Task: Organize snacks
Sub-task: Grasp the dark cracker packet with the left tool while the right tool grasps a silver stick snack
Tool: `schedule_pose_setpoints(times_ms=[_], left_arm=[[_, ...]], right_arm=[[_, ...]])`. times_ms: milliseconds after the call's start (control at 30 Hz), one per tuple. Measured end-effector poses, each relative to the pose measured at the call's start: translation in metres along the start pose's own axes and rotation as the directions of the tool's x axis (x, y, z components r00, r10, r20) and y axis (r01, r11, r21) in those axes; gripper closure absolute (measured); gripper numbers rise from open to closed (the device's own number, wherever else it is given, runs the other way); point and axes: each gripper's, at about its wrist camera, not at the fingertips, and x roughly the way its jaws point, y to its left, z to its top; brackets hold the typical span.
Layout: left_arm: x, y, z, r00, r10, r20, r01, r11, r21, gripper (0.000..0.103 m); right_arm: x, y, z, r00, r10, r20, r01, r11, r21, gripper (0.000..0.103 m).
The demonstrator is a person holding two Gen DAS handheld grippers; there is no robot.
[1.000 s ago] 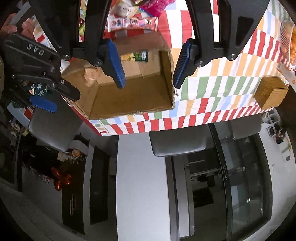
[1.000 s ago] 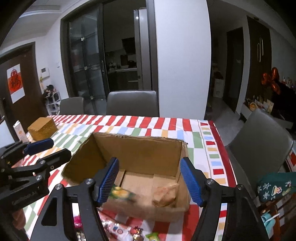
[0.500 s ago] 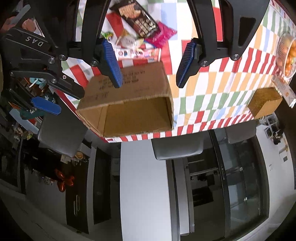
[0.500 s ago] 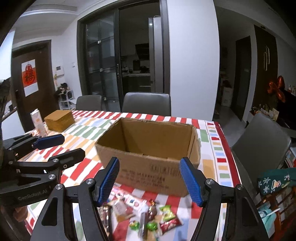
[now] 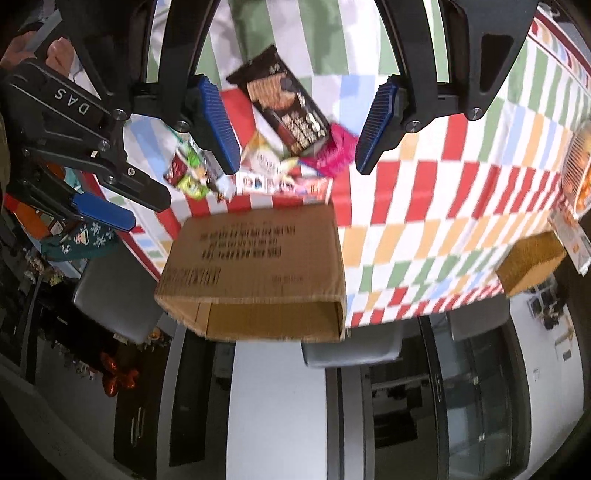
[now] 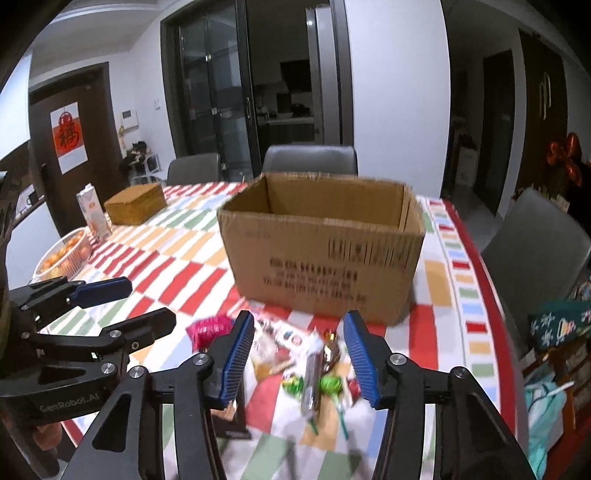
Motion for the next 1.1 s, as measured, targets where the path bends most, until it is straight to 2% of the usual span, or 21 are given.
schedule_pose_setpoints(times_ms=[233, 567, 700, 1100], left_arm=[[0.022, -0.002, -0.022, 0.996, -0.013, -0.089, 0.012, 1.0, -0.015, 0.038], [0.065, 0.004, -0.041, 0.98, -0.002, -0.2, -0.012, 0.998, -0.069, 0.038], [0.081, 0.008, -0.043, 0.973, 0.008, -0.23, -0.032, 0.995, -0.098, 0.038], [0.119, 0.013, -0.042, 0.954, -0.029, -0.297, -0.018, 0.988, -0.155, 0.038]], right_arm=[[0.02, -0.005, -0.024, 0.996, 0.022, -0.085, -0.019, 0.999, 0.035, 0.062], [0.059, -0.018, -0.045, 0.983, 0.029, -0.184, -0.011, 0.995, 0.096, 0.074], [0.073, -0.02, -0.046, 0.978, 0.034, -0.206, -0.012, 0.994, 0.107, 0.076], [0.105, -0.023, -0.043, 0.967, 0.024, -0.255, -0.003, 0.997, 0.083, 0.079]])
